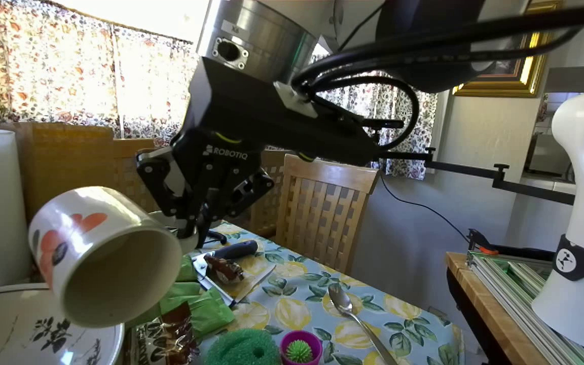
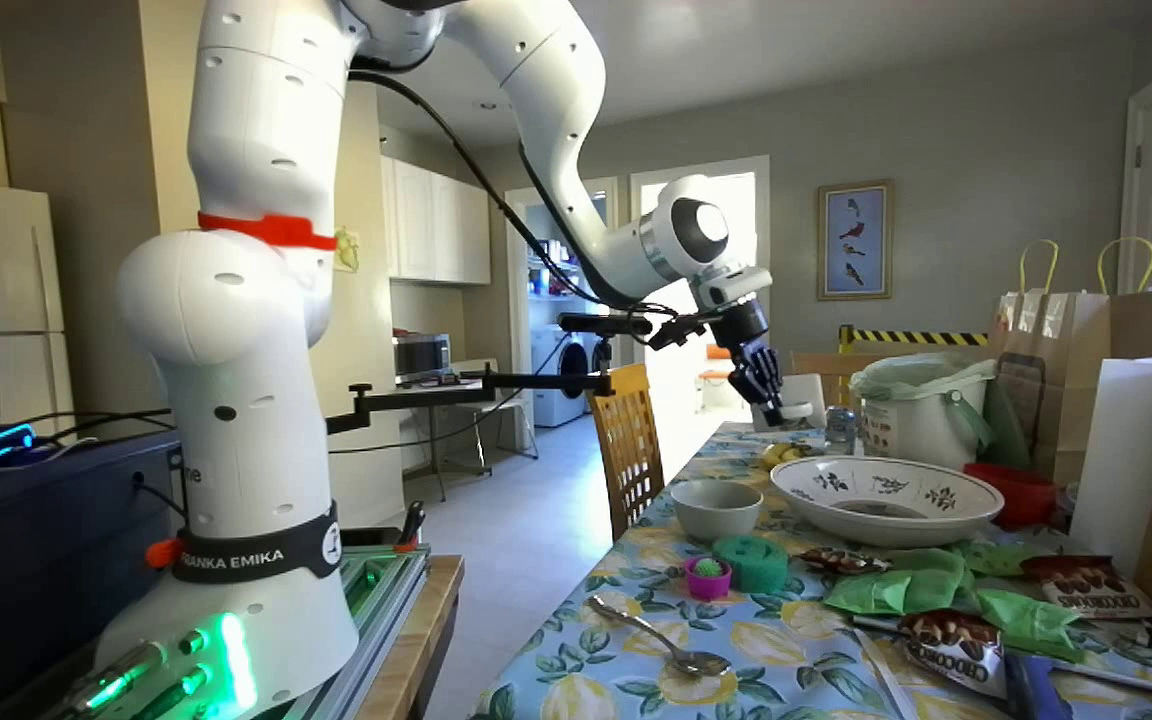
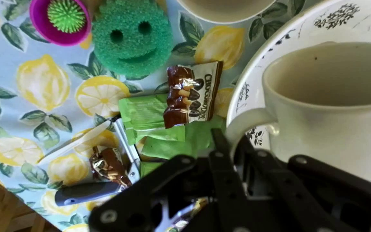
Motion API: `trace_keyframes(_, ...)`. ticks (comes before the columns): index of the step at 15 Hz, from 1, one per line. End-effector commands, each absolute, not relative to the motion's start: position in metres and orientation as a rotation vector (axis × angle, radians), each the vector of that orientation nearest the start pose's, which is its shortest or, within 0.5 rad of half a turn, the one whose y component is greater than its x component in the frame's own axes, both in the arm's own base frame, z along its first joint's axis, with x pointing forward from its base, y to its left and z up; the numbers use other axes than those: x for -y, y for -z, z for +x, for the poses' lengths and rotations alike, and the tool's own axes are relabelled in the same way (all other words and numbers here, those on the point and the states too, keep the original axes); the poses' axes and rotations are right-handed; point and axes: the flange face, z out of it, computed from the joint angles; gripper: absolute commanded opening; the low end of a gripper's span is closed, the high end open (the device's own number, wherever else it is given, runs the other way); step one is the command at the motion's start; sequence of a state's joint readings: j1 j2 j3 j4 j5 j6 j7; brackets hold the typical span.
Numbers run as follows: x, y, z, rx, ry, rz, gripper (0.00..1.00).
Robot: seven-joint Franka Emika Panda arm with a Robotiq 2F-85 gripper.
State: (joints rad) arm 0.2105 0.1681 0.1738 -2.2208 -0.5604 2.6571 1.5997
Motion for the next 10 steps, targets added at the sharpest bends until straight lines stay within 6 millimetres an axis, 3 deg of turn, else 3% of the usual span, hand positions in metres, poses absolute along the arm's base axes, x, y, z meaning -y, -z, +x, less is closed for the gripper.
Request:
trace_keyframes(1,-0.203,-0.34,0.524,-1.146,0.605,-2.74,0.03)
trace_keyframes(10,-0.163,-0.336,0.534,-1.386,0.492,-2.457,0.03)
